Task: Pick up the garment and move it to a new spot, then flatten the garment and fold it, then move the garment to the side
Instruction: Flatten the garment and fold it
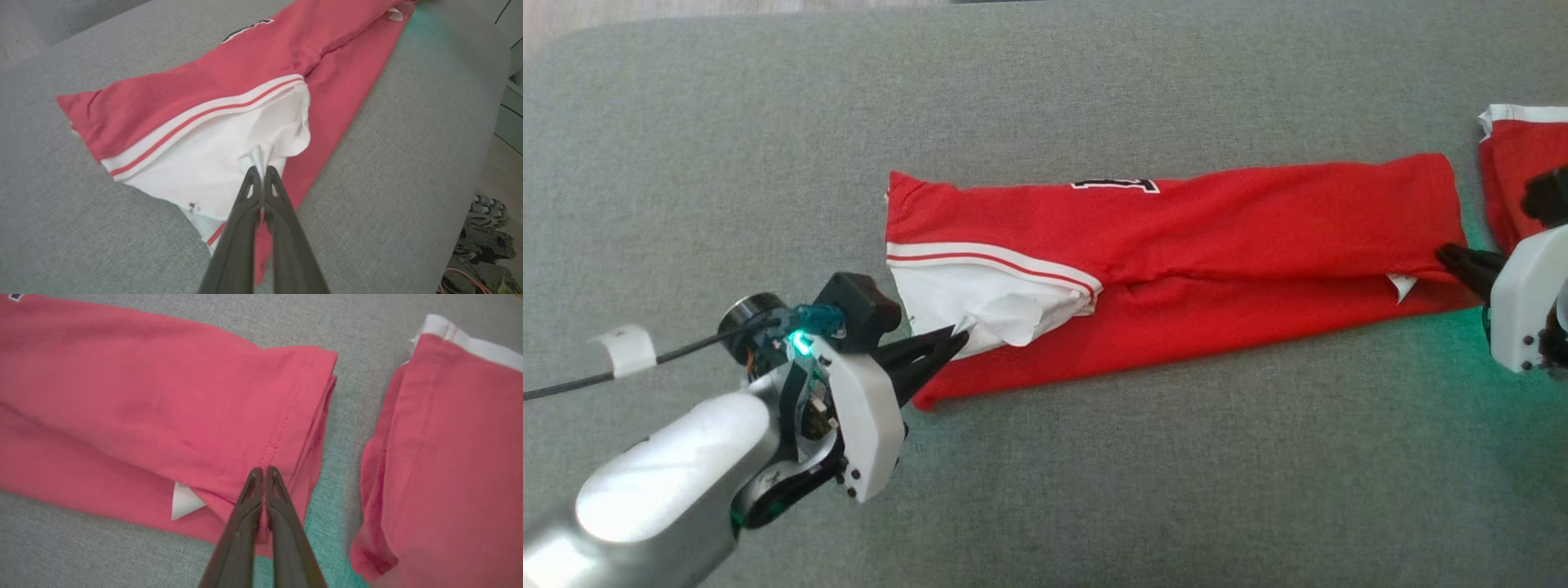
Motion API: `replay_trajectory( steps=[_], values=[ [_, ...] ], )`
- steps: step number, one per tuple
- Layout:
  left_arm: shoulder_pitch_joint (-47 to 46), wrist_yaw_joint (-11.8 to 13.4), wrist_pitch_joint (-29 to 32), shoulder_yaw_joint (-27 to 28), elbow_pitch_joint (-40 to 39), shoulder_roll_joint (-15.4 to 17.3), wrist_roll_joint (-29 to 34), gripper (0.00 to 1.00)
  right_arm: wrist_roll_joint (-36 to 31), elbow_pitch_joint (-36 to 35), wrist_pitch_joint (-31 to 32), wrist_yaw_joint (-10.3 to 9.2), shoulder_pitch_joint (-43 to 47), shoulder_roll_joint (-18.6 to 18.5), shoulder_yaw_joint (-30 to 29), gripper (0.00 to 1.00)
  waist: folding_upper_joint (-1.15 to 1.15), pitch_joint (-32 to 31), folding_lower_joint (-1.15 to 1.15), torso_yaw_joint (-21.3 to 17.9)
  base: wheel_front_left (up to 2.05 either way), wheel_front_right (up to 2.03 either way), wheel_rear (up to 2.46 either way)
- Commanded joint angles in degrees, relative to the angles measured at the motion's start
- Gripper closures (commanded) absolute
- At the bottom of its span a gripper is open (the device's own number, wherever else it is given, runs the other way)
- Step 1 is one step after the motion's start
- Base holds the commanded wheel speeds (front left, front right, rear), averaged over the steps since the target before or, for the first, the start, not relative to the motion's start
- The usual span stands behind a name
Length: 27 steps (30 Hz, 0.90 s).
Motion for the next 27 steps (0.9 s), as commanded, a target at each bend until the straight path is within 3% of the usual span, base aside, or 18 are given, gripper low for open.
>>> replay_trajectory(
  steps=[1,3,4,5,7,8,12,17,22,25,27],
  values=[
    [-1.7,-0.1,0.2,2.3,-0.7,1.3,0.0,1.00,0.7,-0.2,-0.3,-0.05,0.1,-2.3,0.1,1.00,0.00,0.1,0.00,-0.1,0.00,0.00,0.00],
    [-1.8,-0.2,0.5,2.0,-0.1,1.1,0.0,1.00,0.6,0.0,-0.5,-0.05,-0.1,-2.2,0.6,1.00,0.00,0.2,0.00,-0.2,0.00,0.00,0.00],
    [-1.7,-0.2,0.9,1.8,0.3,1.1,-0.2,1.00,0.2,0.1,-1.0,-0.05,-0.3,-2.2,0.8,0.58,0.00,0.2,0.00,-0.2,0.00,0.00,0.00],
    [-1.6,-0.2,1.2,1.6,0.6,1.1,-0.3,1.00,0.2,0.3,-1.3,-0.05,-0.3,-2.1,1.0,0.00,0.00,0.1,0.00,-0.2,0.00,0.00,0.00],
    [-1.5,0.0,0.9,1.6,0.9,0.9,-0.1,0.15,0.5,0.7,-1.5,-0.05,-0.2,-1.8,1.3,0.00,0.00,-0.2,0.00,-0.3,0.00,0.00,0.00],
    [-1.4,0.3,0.5,1.7,1.1,0.8,0.0,0.00,0.8,0.9,-1.5,-0.05,-0.3,-1.7,1.3,0.00,0.00,-0.5,0.00,-0.4,0.00,0.00,0.00],
    [-1.3,1.9,-2.6,3.4,1.5,0.2,0.1,0.00,2.0,1.6,-5.3,-0.05,-1.7,-1.2,-0.7,0.00,0.00,-1.8,0.00,-0.5,0.00,0.00,0.00],
    [-1.0,7.8,-12.3,9.7,2.4,-1.8,0.1,0.00,2.3,2.6,-15.3,-0.05,-4.2,1.3,-5.5,0.00,0.00,-3.8,0.00,-0.9,0.00,0.00,0.00],
    [1.3,14.4,-25.6,16.7,4.7,-5.7,-0.3,0.00,0.9,4.3,-27.3,-0.05,-4.7,7.0,-11.1,0.00,0.00,-6.2,0.00,-1.2,0.00,0.00,0.00],
    [2.8,16.7,-31.3,19.3,6.0,-7.5,-0.5,0.00,-0.3,5.0,-28.8,-0.05,-4.1,10.0,-14.8,0.00,0.00,-7.1,0.00,-1.4,0.00,0.00,0.00],
    [4.8,18.5,-34.8,22.2,6.9,-9.4,-0.8,0.00,-2.6,4.7,-29.1,-0.05,-3.0,13.5,-20.8,0.00,0.00,-7.8,0.00,-1.7,0.00,0.00,0.00]
  ],
)
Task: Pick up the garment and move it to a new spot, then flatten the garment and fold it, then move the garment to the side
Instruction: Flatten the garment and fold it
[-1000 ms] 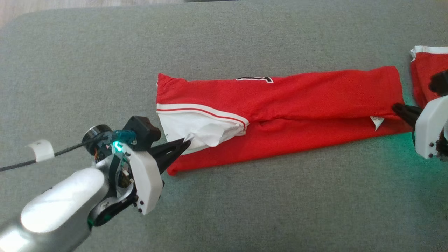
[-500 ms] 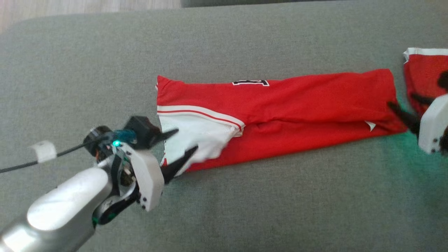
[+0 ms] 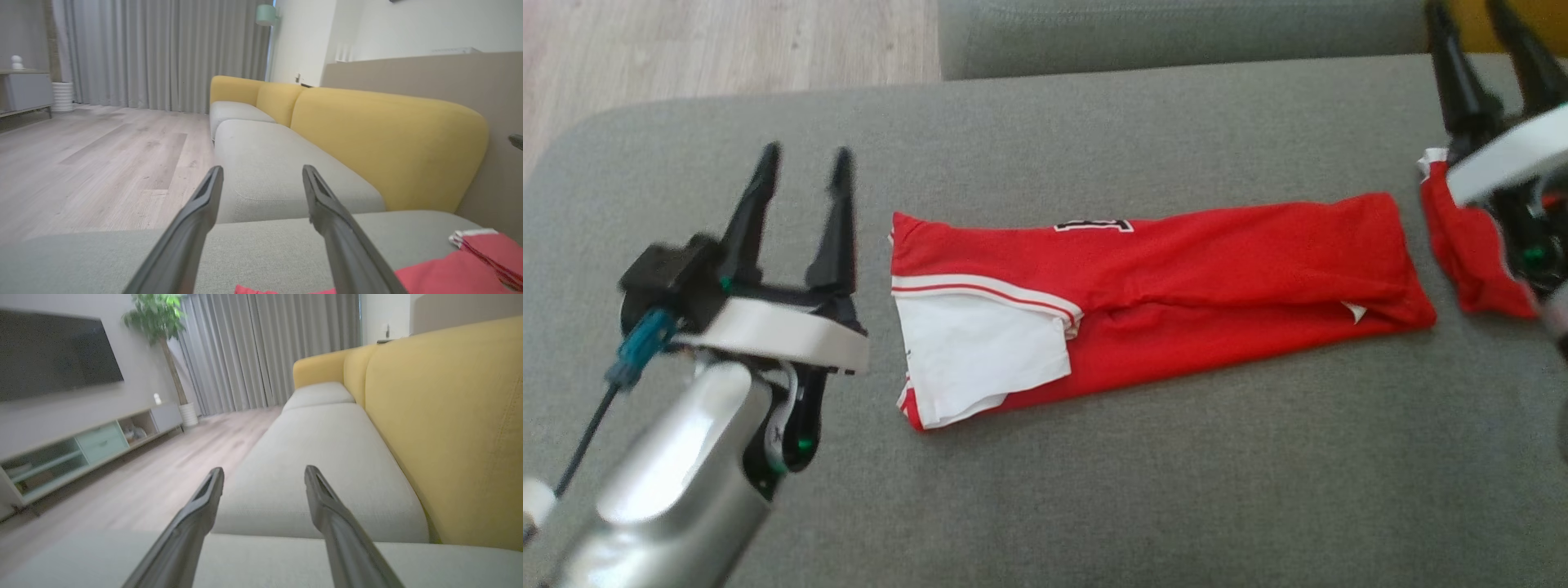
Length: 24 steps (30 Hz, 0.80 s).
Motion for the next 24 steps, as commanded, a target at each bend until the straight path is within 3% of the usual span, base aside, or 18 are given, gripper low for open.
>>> replay_trajectory(
  steps=[1,4,8,13,17,24],
  values=[
    [-0.7,0.9,-1.0,4.3,-0.9,0.5,-0.1,0.00,-2.3,-1.6,-0.7,-0.05,1.6,0.9,-3.9,0.00,0.00,-0.7,0.00,-0.4,0.00,0.00,0.00],
    [3.5,1.4,-1.6,11.4,-1.7,-4.2,2.5,0.00,-10.2,-4.4,-0.7,-0.05,8.1,7.3,-15.8,0.00,0.00,-1.4,0.00,-0.6,0.00,0.00,0.00],
    [11.7,-0.4,-1.6,19.3,-2.0,-10.5,11.2,0.00,-22.6,-8.5,-0.8,-0.05,19.1,17.0,-29.5,0.00,0.00,-2.0,0.00,-0.9,0.00,0.00,0.00],
    [19.9,-4.3,-1.7,25.2,-0.4,-17.3,20.0,0.00,-36.0,-13.5,-0.8,-0.05,32.1,26.8,-39.6,0.00,0.00,-2.6,0.00,-0.7,0.00,0.00,0.00],
    [23.4,-7.9,-1.7,28.4,1.6,-20.7,24.7,0.00,-42.5,-15.4,-0.8,-0.05,38.5,29.4,-42.0,0.00,0.00,-2.2,0.00,-0.3,0.00,0.00,0.00],
    [22.7,-12.4,-1.7,32.6,3.2,-23.3,29.3,0.00,-45.2,-17.9,-0.8,-0.05,38.9,30.8,-44.8,0.00,0.00,-0.1,0.00,0.2,0.00,0.00,0.00]
  ],
)
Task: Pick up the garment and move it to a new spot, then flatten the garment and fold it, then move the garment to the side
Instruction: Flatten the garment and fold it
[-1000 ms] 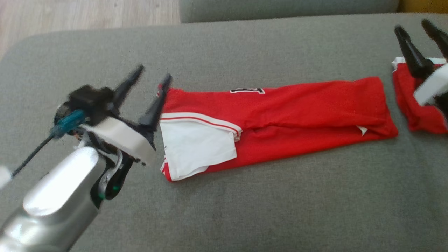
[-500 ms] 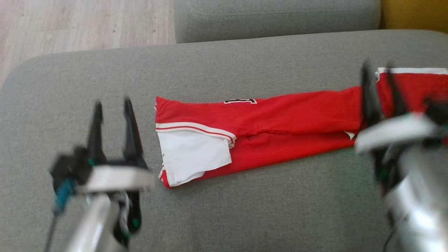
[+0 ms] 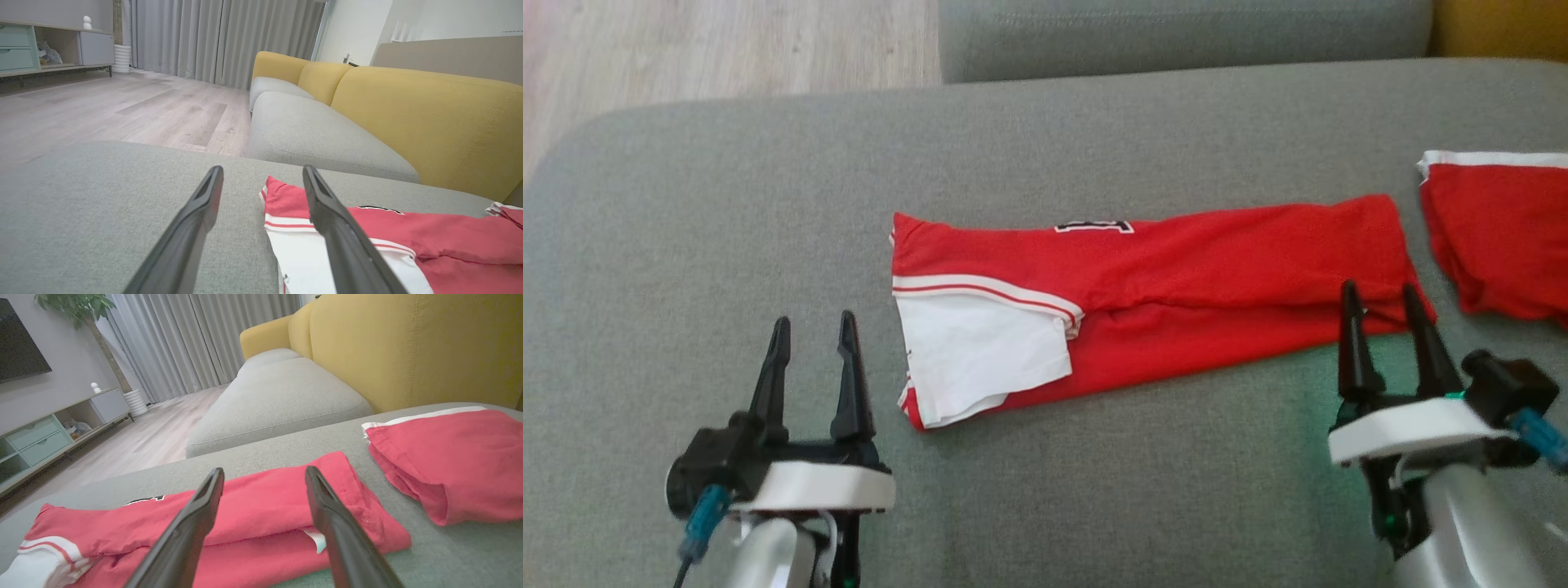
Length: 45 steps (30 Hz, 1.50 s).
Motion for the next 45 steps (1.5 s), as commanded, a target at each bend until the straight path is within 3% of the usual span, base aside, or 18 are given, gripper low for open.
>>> replay_trajectory(
  steps=[1,12,17,25,26,27,33,45],
  values=[
    [-3.2,-0.6,-0.3,2.5,-1.4,-0.2,1.0,0.00,-1.0,-1.9,-0.6,-0.05,-3.0,0.3,0.4,0.00,0.00,1.0,0.00,0.3,0.00,0.00,0.00],
    [-6.7,-3.3,-0.3,3.0,-0.2,-1.3,3.6,0.00,-11.7,12.5,4.3,-0.05,-14.0,0.6,-16.6,0.00,0.00,6.9,0.00,2.3,0.00,0.00,0.00],
    [-7.6,-3.1,-0.3,2.3,-0.1,-1.4,2.9,0.00,-15.8,19.3,5.6,-0.05,-16.7,0.6,-20.9,0.00,0.00,8.2,0.00,3.0,0.00,0.00,0.00],
    [-8.3,-2.6,-0.3,2.1,0.0,-1.4,2.5,0.00,-19.0,27.2,5.9,-0.05,-19.2,0.7,-23.2,0.00,0.00,8.3,0.00,2.7,0.00,0.00,0.00],
    [-8.4,-2.6,-0.3,2.0,0.1,-1.4,2.5,0.00,-19.1,28.1,5.9,-0.05,-19.5,0.7,-22.8,0.13,0.00,8.2,0.00,2.5,0.00,0.00,0.00],
    [-8.4,-2.5,-0.3,2.0,0.1,-1.4,2.5,0.00,-19.0,28.9,5.7,-0.05,-19.7,0.7,-22.4,1.00,0.00,8.1,0.00,2.4,0.00,0.00,0.00],
    [-8.0,-2.5,-0.3,2.3,0.4,-1.4,2.7,0.00,-17.8,30.5,3.5,-0.05,-20.9,0.1,-21.5,1.00,0.00,6.8,0.00,1.1,0.00,0.00,0.00],
    [-8.0,-3.3,-0.3,3.1,0.6,-1.4,2.9,0.00,-15.6,23.6,2.4,-0.05,-20.6,-8.3,-24.3,1.00,0.00,4.2,0.00,-0.5,0.00,0.00,0.00]
  ],
)
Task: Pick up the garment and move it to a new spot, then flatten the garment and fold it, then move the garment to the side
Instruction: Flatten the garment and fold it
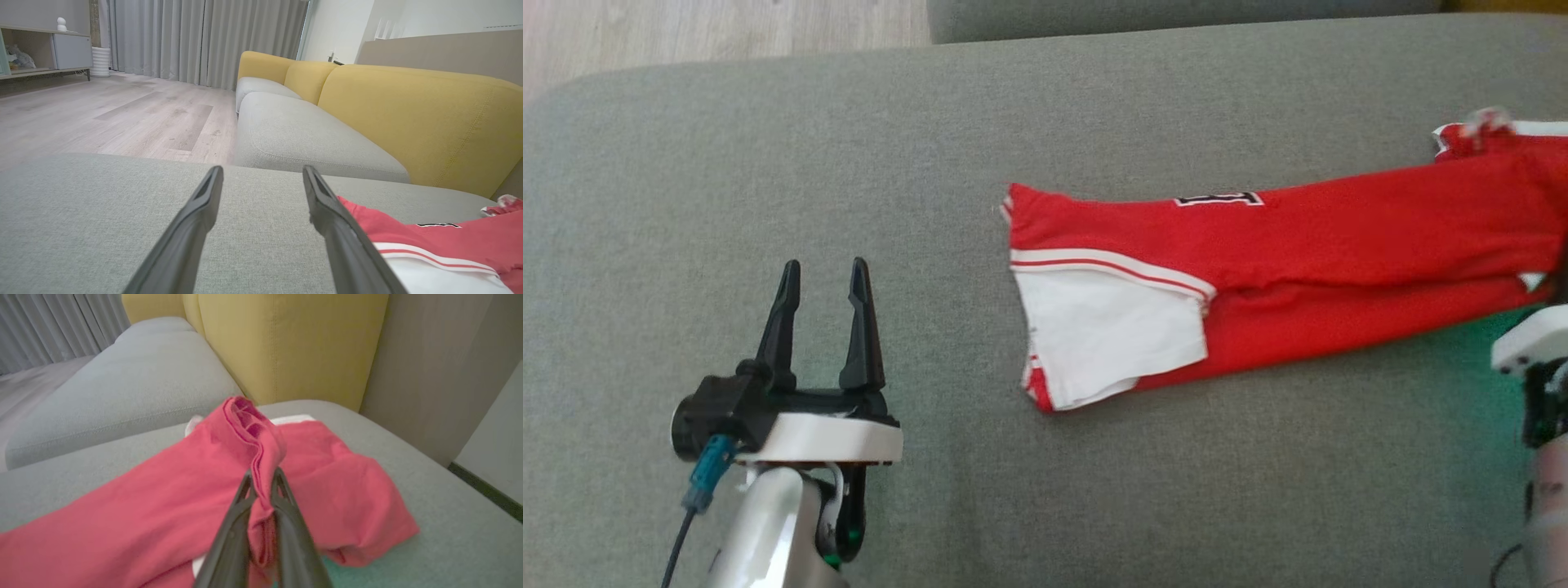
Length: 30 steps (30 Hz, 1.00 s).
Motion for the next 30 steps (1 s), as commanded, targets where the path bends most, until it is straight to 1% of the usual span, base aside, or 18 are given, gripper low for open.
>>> replay_trajectory(
  steps=[1,5,9,13,16,17,21,25,30],
  values=[
    [-1.5,-0.2,-0.3,1.8,-1.8,0.2,-0.2,0.00,0.9,-3.3,0.2,-0.05,-0.5,-0.9,0.9,1.00,0.00,-0.3,0.00,-0.1,0.00,0.00,0.00],
    [-1.3,-0.2,-0.3,1.7,-1.7,0.2,-0.4,0.00,3.1,-7.7,1.9,-0.05,-0.4,0.6,2.4,1.00,0.00,-1.1,0.00,-0.1,0.00,0.00,0.00],
    [-0.8,-0.2,-0.3,1.7,-1.6,0.2,-0.6,0.00,4.7,-12.3,3.8,-0.05,0.3,3.8,7.2,1.00,0.00,-2.3,0.00,0.3,0.00,0.00,0.00],
    [-0.4,-0.3,-0.3,1.9,-1.6,0.2,-0.4,0.00,6.4,-16.4,5.9,-0.05,1.3,6.9,15.2,1.00,0.00,-3.7,0.00,1.1,0.00,0.00,0.00],
    [-0.1,-0.4,-0.3,1.8,-1.5,0.2,-0.3,0.00,8.6,-18.8,7.6,-0.05,2.1,8.0,22.2,1.00,0.00,-4.5,0.00,2.0,0.00,0.00,0.00],
    [-0.1,-0.4,-0.3,1.8,-1.5,0.2,-0.3,0.00,8.6,-18.8,7.6,-0.05,2.1,8.0,22.2,1.00,0.00,-4.5,0.00,2.0,0.00,0.00,0.00],
    [0.1,-0.6,-0.3,1.6,-1.5,0.2,-0.2,0.00,15.7,-20.3,8.8,-0.05,2.4,8.1,33.4,1.00,0.00,-4.8,0.00,3.3,0.00,0.00,0.00],
    [0.2,-0.8,-0.3,1.0,-1.2,0.2,-0.1,0.00,20.2,-19.5,9.1,-0.05,2.2,8.1,43.0,1.00,0.00,-4.9,0.00,4.9,0.00,0.00,0.00],
    [-0.1,-0.6,-0.3,0.4,-0.9,0.2,-0.2,0.00,22.9,-16.7,8.2,-0.05,2.0,8.1,49.4,1.00,0.00,-4.9,0.00,6.8,0.00,0.00,0.00]
  ],
)
